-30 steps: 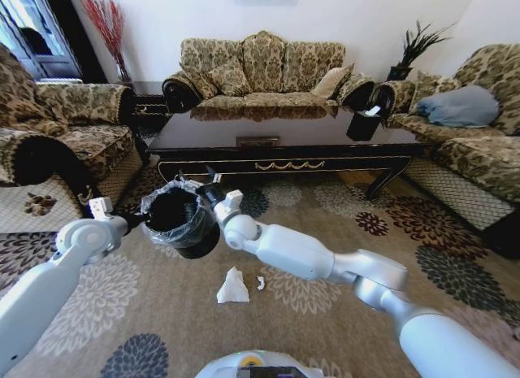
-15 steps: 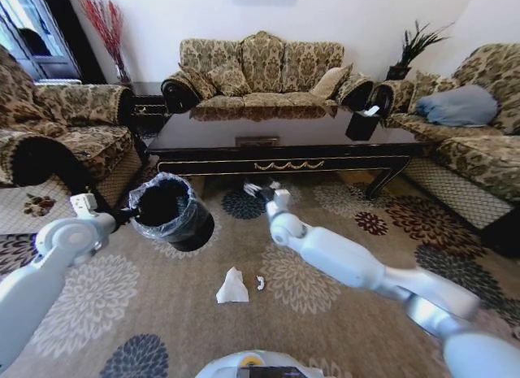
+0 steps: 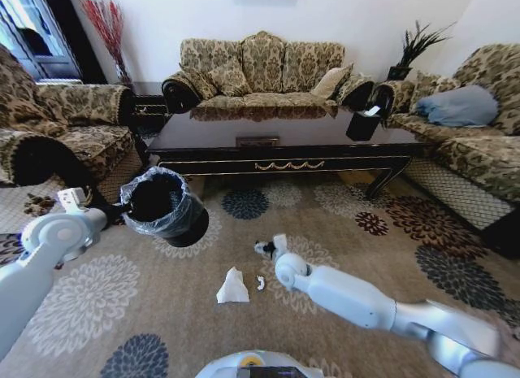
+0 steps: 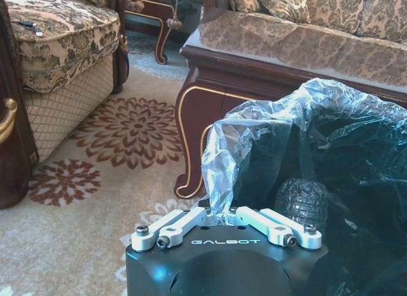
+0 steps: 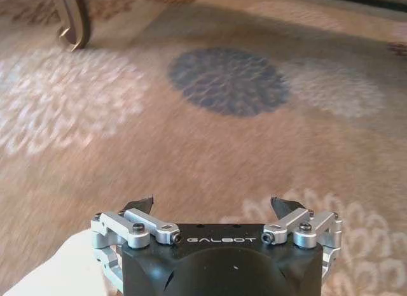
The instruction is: Move to the front of the table and pick up the trash from the floor, then place it into the trash bin.
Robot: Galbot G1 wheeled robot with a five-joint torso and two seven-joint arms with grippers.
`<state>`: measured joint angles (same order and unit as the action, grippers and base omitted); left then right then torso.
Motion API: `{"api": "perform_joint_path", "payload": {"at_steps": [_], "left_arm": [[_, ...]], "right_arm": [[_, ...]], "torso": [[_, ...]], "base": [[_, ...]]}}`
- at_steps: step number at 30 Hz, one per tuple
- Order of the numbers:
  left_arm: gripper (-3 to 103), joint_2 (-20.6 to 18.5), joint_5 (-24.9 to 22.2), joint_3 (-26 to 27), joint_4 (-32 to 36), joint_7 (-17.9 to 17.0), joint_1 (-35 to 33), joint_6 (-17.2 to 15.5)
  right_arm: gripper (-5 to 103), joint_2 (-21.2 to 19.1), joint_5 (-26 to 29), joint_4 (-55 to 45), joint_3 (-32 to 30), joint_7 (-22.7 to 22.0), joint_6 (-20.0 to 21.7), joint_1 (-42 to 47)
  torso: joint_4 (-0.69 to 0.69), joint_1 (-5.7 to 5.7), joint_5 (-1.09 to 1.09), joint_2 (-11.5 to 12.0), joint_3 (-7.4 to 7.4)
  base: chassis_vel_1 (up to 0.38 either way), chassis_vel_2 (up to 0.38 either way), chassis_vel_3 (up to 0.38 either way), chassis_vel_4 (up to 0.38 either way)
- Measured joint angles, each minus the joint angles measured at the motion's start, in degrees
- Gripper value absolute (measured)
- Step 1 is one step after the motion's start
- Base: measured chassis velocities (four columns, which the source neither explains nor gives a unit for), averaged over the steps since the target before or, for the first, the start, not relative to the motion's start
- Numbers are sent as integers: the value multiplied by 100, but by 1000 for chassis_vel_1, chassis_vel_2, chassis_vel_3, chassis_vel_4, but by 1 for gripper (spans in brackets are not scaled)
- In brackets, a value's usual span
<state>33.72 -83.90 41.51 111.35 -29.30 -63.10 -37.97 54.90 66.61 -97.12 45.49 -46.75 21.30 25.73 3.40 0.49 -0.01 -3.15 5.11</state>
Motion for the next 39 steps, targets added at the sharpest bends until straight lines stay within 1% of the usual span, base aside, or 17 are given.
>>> {"api": "perform_joint_path", "payload": {"at_steps": [2, 4, 6, 7, 8, 10, 13, 14, 17, 22, 25, 26, 29, 33, 35, 38, 39], "left_arm": [[3, 13, -1, 27, 39, -3, -22, 0], [3, 37, -1, 60, 82, -11, -51, 1], [3, 59, -1, 77, 97, -14, -70, 1], [3, 80, 5, 95, 99, -14, -91, 1], [3, 80, 5, 95, 99, -14, -91, 1], [3, 106, 22, 126, 99, -14, -118, 1], [3, 124, 32, 141, 103, -14, -125, 1], [3, 124, 32, 141, 103, -14, -125, 1], [3, 131, 31, 141, 120, -13, -118, 1], [3, 149, 37, 155, 120, -13, -110, 1], [3, 173, 63, 194, 117, -11, -112, 1], [3, 173, 63, 194, 117, -11, -112, 1], [3, 176, 71, 248, 144, -9, -133, 2], [3, 193, 74, 308, 207, -6, -206, 5], [3, 201, 75, 317, 218, -5, -219, 5], [3, 224, 88, 333, 247, -3, -247, 6], [3, 224, 88, 333, 247, -3, -247, 6]], "right_arm": [[100, 59, -62, 67, 160, 64, -60, -36], [100, 191, -306, 261, 438, 375, -390, -106], [100, 300, -692, 519, 679, 858, -913, -181], [100, 406, -1052, 821, 851, 1451, -1519, -251], [100, 406, -1052, 821, 851, 1451, -1519, -251], [100, 554, -1458, 1240, 1083, 2202, -2303, -412], [100, 740, -2012, 1709, 1391, 3077, -3040, -673], [100, 740, -2012, 1709, 1391, 3077, -3040, -673], [100, 933, -2656, 2161, 1729, 3804, -3521, -958], [100, 1215, -3030, 2726, 2127, 4460, -3968, -1192], [100, 1599, -3455, 3480, 2494, 5143, -4603, -1347], [100, 1599, -3455, 3480, 2494, 5143, -4603, -1347], [100, 1930, -3916, 4215, 2686, 5789, -5172, -1427], [100, 2212, -4319, 5031, 2776, 6332, -5607, -1445], [100, 2271, -4405, 5201, 2779, 6421, -5691, -1442], [100, 2517, -4437, 5979, 2833, 7005, -6033, -1416], [100, 2517, -4437, 5979, 2833, 7005, -6033, -1416]], "torso": [[0, 0, 0, 0, 0], [0, 0, 1, 0, 0], [0, 1, 0, 0, 0], [0, 1, 0, 0, 0], [0, 1, 0, 0, 0], [0, 1, 0, 0, 1], [0, 1, 0, 2, 1], [0, 1, 0, 2, 1], [0, 1, 0, 1, 1], [1, 1, 0, 1, 1], [0, 1, 0, 1, 2], [0, 1, 0, 1, 2], [-1, 1, 0, 1, 1], [1, 1, 0, 1, 1], [1, 1, 0, 2, 1], [0, 1, 0, 2, 1], [0, 1, 0, 2, 1]], "base": [[0, 0, 0, 0], [0, 0, 0, 0], [0, 0, 0, 0], [0, 0, 0, 0], [0, 0, 0, 0], [0, 0, 0, 0], [0, 0, 0, 0], [0, 0, 0, 0], [0, 0, 0, 0], [0, 0, 0, 0], [0, 0, 0, 0], [0, 0, 0, 0], [0, 0, 0, 0], [0, 0, 0, 0], [0, 0, 0, 0], [0, 0, 0, 0], [0, 0, 0, 0]]}}
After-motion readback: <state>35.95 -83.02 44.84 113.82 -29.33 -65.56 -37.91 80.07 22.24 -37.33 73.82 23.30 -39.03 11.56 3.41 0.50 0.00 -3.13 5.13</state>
